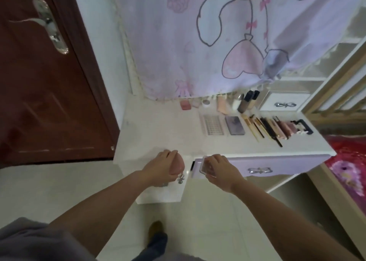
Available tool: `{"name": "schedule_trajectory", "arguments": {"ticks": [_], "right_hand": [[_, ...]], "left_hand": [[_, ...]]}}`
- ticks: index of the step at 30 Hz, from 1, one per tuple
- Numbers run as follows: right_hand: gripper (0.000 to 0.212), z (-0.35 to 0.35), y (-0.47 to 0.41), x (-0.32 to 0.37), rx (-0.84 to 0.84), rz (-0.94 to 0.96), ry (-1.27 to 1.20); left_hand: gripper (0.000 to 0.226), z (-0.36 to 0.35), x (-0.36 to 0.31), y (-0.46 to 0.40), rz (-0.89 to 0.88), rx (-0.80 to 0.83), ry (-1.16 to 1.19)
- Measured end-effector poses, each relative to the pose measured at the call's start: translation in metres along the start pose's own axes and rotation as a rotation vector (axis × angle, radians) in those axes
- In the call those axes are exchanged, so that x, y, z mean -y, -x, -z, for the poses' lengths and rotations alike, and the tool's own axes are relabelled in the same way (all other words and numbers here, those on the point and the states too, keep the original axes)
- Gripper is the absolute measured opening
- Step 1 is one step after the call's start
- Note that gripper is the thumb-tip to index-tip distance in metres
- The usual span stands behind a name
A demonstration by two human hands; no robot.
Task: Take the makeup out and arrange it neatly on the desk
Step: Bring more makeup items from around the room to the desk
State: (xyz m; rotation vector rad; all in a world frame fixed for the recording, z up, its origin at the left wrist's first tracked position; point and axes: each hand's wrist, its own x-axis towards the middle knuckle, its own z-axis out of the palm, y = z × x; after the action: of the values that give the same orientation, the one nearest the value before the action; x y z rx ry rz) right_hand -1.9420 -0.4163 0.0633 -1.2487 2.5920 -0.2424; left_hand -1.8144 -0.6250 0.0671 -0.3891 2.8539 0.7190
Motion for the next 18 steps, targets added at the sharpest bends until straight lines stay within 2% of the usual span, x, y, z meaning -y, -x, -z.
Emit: {"name": "schedule_trajectory", "arguments": {"ticks": [5,10,14,18], "right_hand": [[0.046,0.018,-0.045,-0.035,-0.03,-0.121,-0.034],[0.045,0.019,-0.069,-0.083,0.038,-0.183,-0.033],[0.045,0.016,-0.091,-0.111,0.123,-0.13,-0.03],[0.046,0.015,-0.114,-0.131,0.172,0.0,0.017]], "left_hand": [[0.085,0.02,-0.008,-0.082,-0.098,0.075,-0.022],[0.082,0.005,-0.038,-0.144,-0.166,0.13,0.036],[0.078,-0.015,-0.048,-0.169,-0.129,0.144,0.054],[0.079,-0.028,-0.05,-0.185,-0.145,0.14,-0.041]]}}
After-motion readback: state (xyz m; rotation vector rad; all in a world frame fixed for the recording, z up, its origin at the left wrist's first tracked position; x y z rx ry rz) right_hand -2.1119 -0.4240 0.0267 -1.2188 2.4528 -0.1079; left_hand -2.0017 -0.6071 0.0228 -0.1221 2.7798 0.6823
